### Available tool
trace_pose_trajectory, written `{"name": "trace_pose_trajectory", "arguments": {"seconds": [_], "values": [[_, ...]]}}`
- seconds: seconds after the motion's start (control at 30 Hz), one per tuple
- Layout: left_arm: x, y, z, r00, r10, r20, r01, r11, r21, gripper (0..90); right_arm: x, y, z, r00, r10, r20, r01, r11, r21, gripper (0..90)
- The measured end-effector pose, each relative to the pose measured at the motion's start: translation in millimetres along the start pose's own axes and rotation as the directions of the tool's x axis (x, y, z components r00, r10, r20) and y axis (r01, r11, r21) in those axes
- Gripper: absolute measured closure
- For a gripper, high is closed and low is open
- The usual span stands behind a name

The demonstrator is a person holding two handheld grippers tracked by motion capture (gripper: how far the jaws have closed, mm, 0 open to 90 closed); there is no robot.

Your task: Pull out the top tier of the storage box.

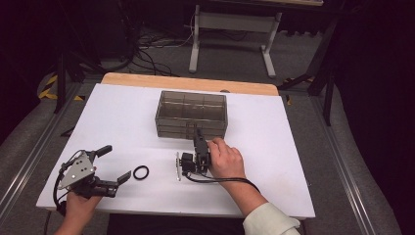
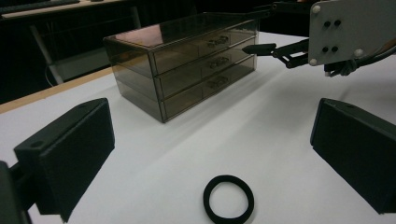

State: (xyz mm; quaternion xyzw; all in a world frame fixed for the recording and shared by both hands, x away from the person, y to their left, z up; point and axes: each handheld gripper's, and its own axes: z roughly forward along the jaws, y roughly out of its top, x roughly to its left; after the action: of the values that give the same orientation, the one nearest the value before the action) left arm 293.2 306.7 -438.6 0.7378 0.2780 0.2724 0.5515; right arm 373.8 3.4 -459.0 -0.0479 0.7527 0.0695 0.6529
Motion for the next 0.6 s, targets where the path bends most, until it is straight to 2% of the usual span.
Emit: {"name": "trace_pose_trajectory", "arguments": {"seconds": [0.3,0.6], "values": [[-0.1,-0.2,0.5,1.0,-0.002,0.004,0.002,1.0,0.004,0.6,1.5,1.0,7.3,1.0,0.003,0.0,-0.003,1.0,0.006,57.9],[0.1,0.0,0.4,1.0,0.003,0.007,-0.003,1.0,0.006,0.7,4.2,2.9,21.8,0.9999,0.001,0.014,-0.001,1.0,0.017,62.6]]}}
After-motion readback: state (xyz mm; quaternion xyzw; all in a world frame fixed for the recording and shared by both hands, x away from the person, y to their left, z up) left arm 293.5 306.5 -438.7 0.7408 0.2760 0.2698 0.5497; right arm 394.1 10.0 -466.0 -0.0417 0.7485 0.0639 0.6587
